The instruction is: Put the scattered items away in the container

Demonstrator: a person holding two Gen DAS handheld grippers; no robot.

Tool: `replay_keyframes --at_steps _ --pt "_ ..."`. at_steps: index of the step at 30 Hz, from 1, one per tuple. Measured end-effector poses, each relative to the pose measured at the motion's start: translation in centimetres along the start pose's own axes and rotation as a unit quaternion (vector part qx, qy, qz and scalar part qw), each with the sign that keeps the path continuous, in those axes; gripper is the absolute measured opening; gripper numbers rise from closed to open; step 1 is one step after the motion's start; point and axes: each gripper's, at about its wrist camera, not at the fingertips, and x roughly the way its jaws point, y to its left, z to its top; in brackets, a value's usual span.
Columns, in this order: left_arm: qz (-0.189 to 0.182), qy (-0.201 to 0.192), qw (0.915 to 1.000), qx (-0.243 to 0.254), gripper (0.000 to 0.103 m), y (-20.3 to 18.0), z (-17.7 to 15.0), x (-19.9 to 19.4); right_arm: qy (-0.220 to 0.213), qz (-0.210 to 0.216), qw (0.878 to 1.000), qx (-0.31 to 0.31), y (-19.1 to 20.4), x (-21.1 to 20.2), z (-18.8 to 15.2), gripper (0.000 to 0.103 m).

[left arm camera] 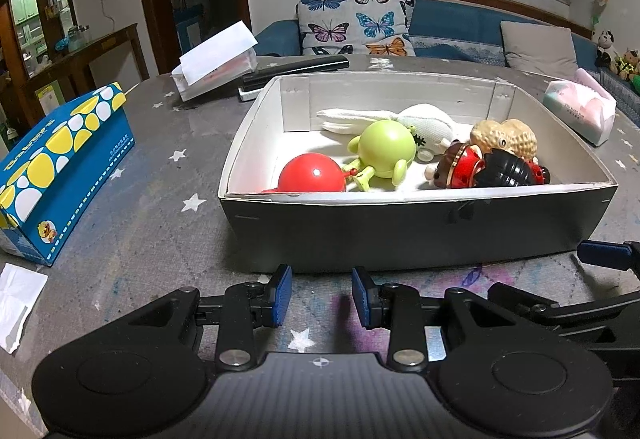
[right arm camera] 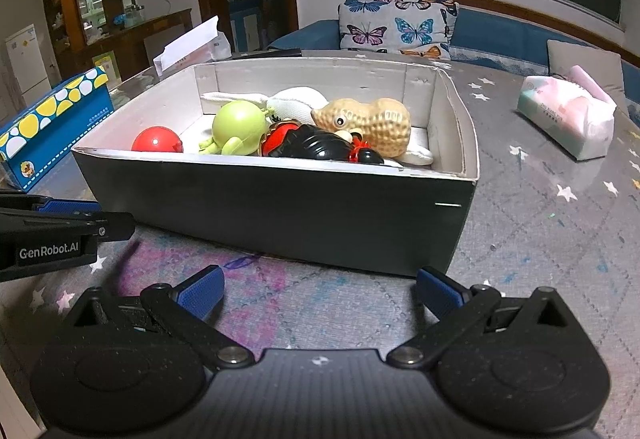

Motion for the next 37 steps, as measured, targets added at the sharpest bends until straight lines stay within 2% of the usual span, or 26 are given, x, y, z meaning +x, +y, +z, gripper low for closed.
replay_keyframes --at_steps 37 --pt "0.006 -0.007 0.9999 -0.009 0.035 0.36 0.26 -0.14 -0.001 0.002 1.000 -0.002 0.55 0.08 0.19 0.103"
